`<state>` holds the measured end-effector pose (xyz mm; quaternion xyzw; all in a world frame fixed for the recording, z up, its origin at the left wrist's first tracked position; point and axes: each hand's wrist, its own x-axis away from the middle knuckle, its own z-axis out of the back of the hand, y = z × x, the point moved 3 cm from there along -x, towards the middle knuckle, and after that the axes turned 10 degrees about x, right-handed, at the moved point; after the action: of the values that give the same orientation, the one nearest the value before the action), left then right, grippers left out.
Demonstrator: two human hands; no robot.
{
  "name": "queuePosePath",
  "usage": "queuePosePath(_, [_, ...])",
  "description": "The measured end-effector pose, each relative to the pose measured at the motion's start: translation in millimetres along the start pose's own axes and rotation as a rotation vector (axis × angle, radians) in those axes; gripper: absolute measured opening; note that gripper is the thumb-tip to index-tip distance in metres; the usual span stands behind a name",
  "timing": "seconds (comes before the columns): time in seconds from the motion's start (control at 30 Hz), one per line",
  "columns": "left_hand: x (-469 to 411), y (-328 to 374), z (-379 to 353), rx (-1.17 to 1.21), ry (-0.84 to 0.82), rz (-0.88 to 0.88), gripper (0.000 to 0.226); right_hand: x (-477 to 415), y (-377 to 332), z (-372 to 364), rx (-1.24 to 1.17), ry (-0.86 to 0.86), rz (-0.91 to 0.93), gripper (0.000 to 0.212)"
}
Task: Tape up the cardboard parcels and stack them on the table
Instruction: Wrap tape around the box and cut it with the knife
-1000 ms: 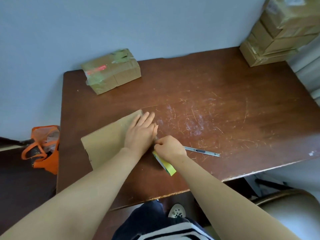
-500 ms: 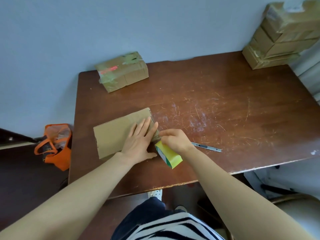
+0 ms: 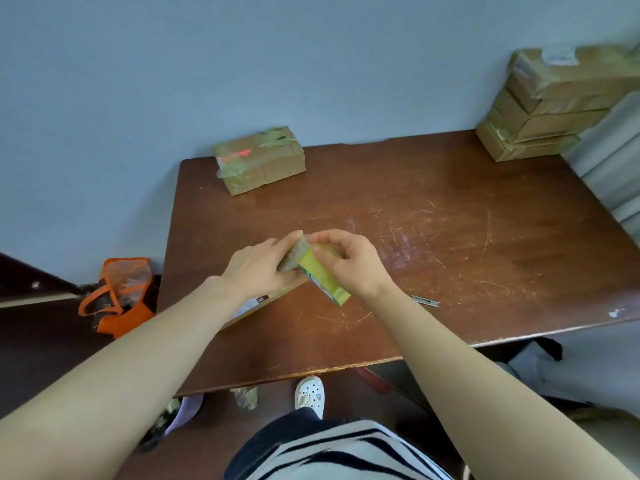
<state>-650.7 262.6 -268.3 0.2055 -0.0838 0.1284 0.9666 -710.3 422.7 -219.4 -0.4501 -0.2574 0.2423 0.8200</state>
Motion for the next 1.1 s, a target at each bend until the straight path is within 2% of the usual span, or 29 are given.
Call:
queuePosePath(0.13, [-9,-1,0,0.014,-0.067,-0.016,0.071,7,13,-1,0.114,0.074,-0.032,0.009])
queuePosePath(0.27, [-16,-2,-11,0.473,-0.282,0.092,0.072,5,26,4,0.059,0.081,-0.081,0.006])
queuePosePath(0.33, [-20,-4,-12,0.532,-0.341,0.108,0.068,2,32,5,-0.034,0.038,-0.112,0.013])
queuePosePath(0.37, [-23,-7,-10,0.505,-0.315,0.108,0.065,-1,32,5,-0.099,0.024,-0.114,0.018])
queuePosePath(0.43, [-30,-13,-2,0.336,-0.153,0.088,0.058,-11,31,3,-0.208,0.016,-0.106,0.023])
queuePosePath(0.5, [-30,-12,-1,0.086,0.092,0.017,0.051,-27,29,-2,-0.173,0.024,-0.107,0.018])
queuePosePath(0.53, [-29,-10,-6,0.029,0.152,-0.027,0.052,-35,29,-5,-0.117,0.039,-0.109,0.016])
queuePosePath(0.57, [-25,-7,-16,0.03,0.117,-0.051,0.062,-42,30,-8,-0.069,0.056,-0.12,0.016])
queuePosePath(0.67, [-15,-5,-54,0.121,-0.243,0.041,0.121,-59,37,-12,-0.055,0.074,-0.212,0.022])
queuePosePath(0.73, [-11,-8,-69,0.032,-0.31,0.07,0.142,-62,39,-14,-0.062,0.047,-0.24,0.026])
queuePosePath(0.8, [-10,-10,-75,-0.056,-0.218,0.053,0.143,-59,40,-18,-0.109,0.006,-0.258,0.025])
queuePosePath(0.9, [-9,-10,-77,-0.067,-0.105,0.032,0.138,-45,42,-21,-0.283,-0.038,-0.233,0.029])
queuePosePath(1.0, [-10,-8,-77,-0.069,-0.127,0.06,0.137,-24,46,-25,-0.128,0.004,-0.217,0.023])
queuePosePath(1.1, [-16,-5,-74,-0.082,-0.134,0.114,0.138,15,63,-38,-0.137,0.01,-0.347,0.028])
